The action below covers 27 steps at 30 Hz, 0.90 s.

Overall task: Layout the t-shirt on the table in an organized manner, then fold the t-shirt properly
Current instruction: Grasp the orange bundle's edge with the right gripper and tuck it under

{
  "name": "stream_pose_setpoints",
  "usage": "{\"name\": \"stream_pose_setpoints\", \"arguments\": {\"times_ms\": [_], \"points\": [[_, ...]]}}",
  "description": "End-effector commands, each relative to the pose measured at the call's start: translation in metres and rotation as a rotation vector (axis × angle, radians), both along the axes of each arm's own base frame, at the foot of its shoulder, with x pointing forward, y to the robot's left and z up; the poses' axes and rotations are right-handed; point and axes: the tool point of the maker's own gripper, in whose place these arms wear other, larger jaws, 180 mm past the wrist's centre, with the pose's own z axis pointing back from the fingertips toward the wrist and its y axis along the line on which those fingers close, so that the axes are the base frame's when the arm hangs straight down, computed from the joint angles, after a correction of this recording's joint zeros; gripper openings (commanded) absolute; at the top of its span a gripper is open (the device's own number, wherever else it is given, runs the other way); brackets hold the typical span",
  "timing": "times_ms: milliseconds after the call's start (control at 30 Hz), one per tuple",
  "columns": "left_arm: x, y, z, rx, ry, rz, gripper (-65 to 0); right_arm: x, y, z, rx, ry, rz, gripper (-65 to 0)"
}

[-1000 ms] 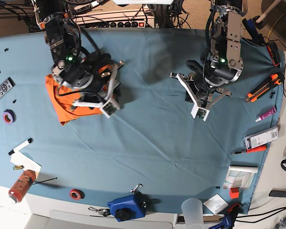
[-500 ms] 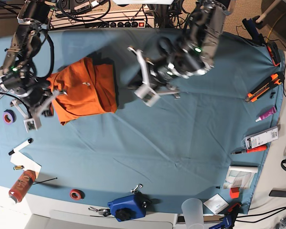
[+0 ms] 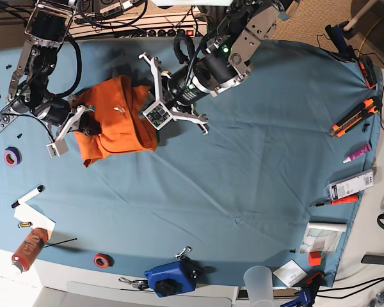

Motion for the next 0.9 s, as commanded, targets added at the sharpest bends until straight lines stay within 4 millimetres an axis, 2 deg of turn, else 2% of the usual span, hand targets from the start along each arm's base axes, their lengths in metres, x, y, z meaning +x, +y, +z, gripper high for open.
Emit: {"name": "stream_pose_setpoints", "arguments": {"times_ms": [0, 67, 167, 233, 300, 500, 667, 767, 867], "points": [[0.003, -0.004, 0.016, -0.047, -0.034, 0.0, -51.9, 0.001, -0.004, 0.009, -0.018, -0.004, 0.017, -63.7], [0.003, -0.004, 0.016, -0.047, -0.034, 0.001, -44.9, 0.001, 0.002, 0.024, 0.01, -0.03, 0.039, -63.7], [0.003, -0.004, 0.016, -0.048, -0.034, 0.001, -43.9, 0.01, 0.011, 0.057, 0.061, -0.138, 0.057, -63.7], [0.003, -0.004, 0.016, -0.048, -0.034, 0.001, -43.9, 0.015, 0.017, 0.067, 0.078, -0.186, 0.06, -63.7], [0.003, -0.004, 0.016, -0.048, -0.035, 0.0, -43.9, 0.019, 0.024, 0.064, 0.092, -0.189, 0.057, -63.7], [0.003, -0.005, 0.016, -0.05, -0.032, -0.001, -43.9, 0.03, 0.057, 0.038, 0.148, -0.145, 0.056, -63.7], [0.003, -0.005, 0.016, -0.048, -0.033, -0.001, -43.9, 0.035, 0.07, 0.012, 0.108, -0.078, 0.085, -63.7], [0.003, -0.004, 0.015, -0.046, -0.032, 0.001, -43.9, 0.038, 0.068, 0.015, 0.094, -0.085, 0.087, -63.7], [0.002, -0.005, 0.013, -0.044, -0.025, 0.0, -43.2, 0.043, 0.049, 0.034, 0.06, -0.139, 0.048, -63.7]]}}
